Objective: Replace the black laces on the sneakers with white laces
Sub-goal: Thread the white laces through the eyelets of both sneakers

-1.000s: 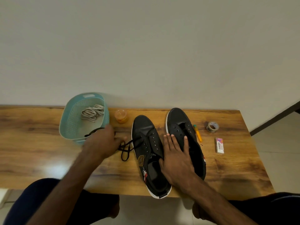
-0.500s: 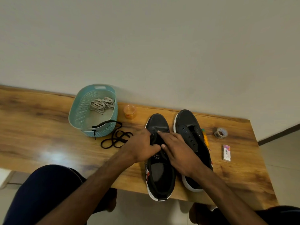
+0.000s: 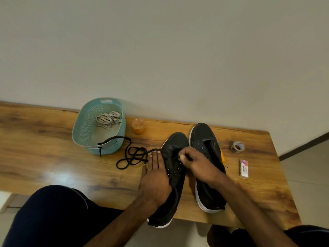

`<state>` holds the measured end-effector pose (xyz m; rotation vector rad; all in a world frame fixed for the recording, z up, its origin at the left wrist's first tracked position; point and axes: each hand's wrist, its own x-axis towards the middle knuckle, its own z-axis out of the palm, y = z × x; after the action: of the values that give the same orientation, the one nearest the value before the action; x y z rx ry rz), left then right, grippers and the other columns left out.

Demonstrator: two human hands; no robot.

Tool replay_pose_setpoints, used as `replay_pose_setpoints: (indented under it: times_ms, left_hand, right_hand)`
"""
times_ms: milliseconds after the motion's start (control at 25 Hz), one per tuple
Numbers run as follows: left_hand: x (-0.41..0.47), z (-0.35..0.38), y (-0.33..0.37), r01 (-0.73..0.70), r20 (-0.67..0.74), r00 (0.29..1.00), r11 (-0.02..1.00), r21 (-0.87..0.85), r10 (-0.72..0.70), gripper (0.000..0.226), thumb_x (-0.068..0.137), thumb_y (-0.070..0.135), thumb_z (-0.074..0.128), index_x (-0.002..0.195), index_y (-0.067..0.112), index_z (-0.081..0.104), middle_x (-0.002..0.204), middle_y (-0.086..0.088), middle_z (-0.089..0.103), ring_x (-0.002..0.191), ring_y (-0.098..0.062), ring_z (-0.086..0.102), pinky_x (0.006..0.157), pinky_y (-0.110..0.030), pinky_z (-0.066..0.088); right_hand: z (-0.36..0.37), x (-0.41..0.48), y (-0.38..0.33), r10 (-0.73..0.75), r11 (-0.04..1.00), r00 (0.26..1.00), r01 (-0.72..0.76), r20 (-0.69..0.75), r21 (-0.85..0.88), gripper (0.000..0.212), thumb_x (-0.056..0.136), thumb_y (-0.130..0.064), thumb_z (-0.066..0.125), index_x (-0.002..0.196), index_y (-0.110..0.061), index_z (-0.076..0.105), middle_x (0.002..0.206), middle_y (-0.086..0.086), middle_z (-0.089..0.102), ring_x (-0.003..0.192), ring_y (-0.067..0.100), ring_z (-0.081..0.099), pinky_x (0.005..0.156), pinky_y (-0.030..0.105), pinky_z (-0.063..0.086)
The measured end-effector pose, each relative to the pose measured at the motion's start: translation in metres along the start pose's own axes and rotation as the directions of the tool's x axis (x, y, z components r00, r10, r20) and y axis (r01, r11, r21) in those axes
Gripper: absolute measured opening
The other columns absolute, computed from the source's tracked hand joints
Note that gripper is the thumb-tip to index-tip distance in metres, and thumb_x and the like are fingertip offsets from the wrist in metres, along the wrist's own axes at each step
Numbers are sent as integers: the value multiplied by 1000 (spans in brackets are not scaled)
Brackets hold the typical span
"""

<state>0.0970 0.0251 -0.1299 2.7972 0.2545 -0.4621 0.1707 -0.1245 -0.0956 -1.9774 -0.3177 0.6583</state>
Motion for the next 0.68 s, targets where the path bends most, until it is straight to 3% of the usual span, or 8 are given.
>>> replay_pose_setpoints:
  times_ms: [80, 160, 240, 320, 440, 520, 600, 680]
  left_hand:
    - [5, -4, -4, 0, -33, 999, 998, 70, 2, 87, 98, 45, 40, 154, 4, -14, 164, -14, -9, 152, -26, -5, 123, -46, 8]
    - [11, -10, -8, -29, -59, 998, 994, 105, 35, 85, 99, 44, 39, 154, 5, -12, 164, -14, -8, 152, -28, -5, 124, -46, 7]
    - [12, -13, -7, -73, -41, 996, 994, 77, 76, 84, 99, 39, 42, 154, 6, -13, 164, -12, -10, 152, -25, -6, 124, -41, 6]
    - [12, -12, -5, -87, -49, 995, 993, 84, 91, 84, 99, 37, 42, 154, 5, -14, 164, -12, -9, 152, -25, -4, 124, -39, 8]
    - [12, -9, -6, -75, -61, 995, 993, 90, 81, 86, 99, 38, 43, 154, 5, -15, 164, -12, -9, 152, -25, -1, 123, -42, 12]
    - [14, -9, -6, -71, -55, 996, 994, 84, 76, 87, 99, 38, 44, 153, 4, -15, 164, -12, -8, 152, -24, -1, 123, -43, 12]
    - [15, -10, -6, -78, -56, 995, 993, 90, 84, 87, 99, 37, 44, 153, 4, -15, 164, -12, -7, 152, -24, -1, 124, -42, 9]
    - [14, -9, -5, -87, -57, 994, 992, 93, 93, 86, 99, 37, 44, 153, 4, -15, 164, -13, -8, 152, -25, -3, 124, -42, 6]
  right_hand:
    - [-20, -5, -8, 41, 945, 998, -52, 40, 324, 37, 99, -42, 46, 74, -15, 52, 75, 2, 51, 74, 15, 50, 76, 26, 41]
    - [-23, -8, -13, 26, 999, 1000, -26, 9, 38, 46, 98, -49, 47, 67, -16, 53, 65, 0, 52, 61, 13, 49, 67, 28, 41]
    - [-8, -9, -8, 22, 895, 999, -40, -45, -444, 39, 97, -52, 50, 74, -21, 58, 65, -6, 59, 58, 8, 53, 61, 27, 42]
    - [4, -9, -11, -46, 838, 997, 4, -63, -545, 28, 97, -48, 53, 83, -25, 62, 70, -6, 63, 63, 6, 58, 64, 27, 47]
    - [-22, -15, -23, -115, 991, 984, 124, 136, -54, 24, 100, -22, 54, 79, -14, 63, 70, -4, 64, 67, 9, 59, 71, 21, 47]
    - [-58, -26, -33, -119, 980, 963, 75, 241, 182, 22, 98, -18, 53, 81, -7, 62, 74, -2, 64, 71, 13, 55, 69, 18, 46]
    - [-78, -31, -34, 18, 999, 950, -28, 311, 27, 36, 94, -36, 51, 81, -6, 66, 78, 0, 71, 71, 18, 60, 65, 22, 51]
    - [-68, -27, -28, 172, 908, 971, -91, 165, -410, 48, 92, -57, 43, 81, -17, 67, 75, 0, 72, 70, 16, 66, 64, 31, 56]
